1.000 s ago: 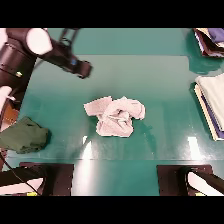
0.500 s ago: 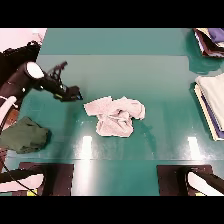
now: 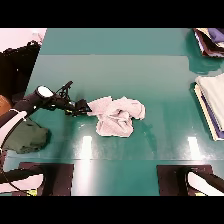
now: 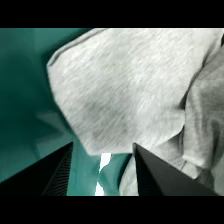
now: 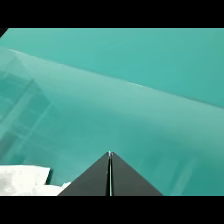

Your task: Fold the shirts.

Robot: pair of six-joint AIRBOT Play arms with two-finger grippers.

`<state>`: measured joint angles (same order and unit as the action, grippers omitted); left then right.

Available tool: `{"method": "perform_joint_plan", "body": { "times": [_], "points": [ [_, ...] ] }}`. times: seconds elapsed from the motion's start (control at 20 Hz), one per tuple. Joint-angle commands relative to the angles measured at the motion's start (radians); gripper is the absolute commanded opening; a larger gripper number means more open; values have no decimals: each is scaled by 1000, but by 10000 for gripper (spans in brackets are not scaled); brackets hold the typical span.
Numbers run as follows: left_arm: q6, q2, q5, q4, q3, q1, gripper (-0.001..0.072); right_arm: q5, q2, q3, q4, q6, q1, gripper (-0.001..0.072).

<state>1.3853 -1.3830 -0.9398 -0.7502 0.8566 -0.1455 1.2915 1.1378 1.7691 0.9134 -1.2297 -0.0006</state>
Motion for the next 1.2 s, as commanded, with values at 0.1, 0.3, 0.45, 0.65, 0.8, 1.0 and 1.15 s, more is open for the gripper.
{"method": "perform_joint_plan", "body": {
  "times": [0.1, 0.3, 0.45, 0.65, 0.8, 1.0, 1.15],
  "points": [
    [-5, -1, 156, 33, -15, -90, 273, 69, 43, 0, -3, -1, 1, 17],
    [-6, 19, 129, 39, 30, -51, 21, 254, 110, -1, 44, -31, 1, 16],
    [-6, 73, 116, 0, 113, -5, 21, 333, 181, -37, 107, -63, 3, 17],
    [-6, 123, 64, -90, 213, -2, 21, 204, 203, -358, 99, -64, 27, 215],
    [-6, 123, 42, -93, 224, -2, 21, 29, 211, -646, 43, -59, 91, 490],
    [-6, 123, 40, -106, 224, -2, 21, -115, 313, -813, -114, 5, 208, 469],
    [-6, 123, 33, -108, 224, -2, 21, -152, 407, -787, -192, 35, 275, 431]
  ]
}}
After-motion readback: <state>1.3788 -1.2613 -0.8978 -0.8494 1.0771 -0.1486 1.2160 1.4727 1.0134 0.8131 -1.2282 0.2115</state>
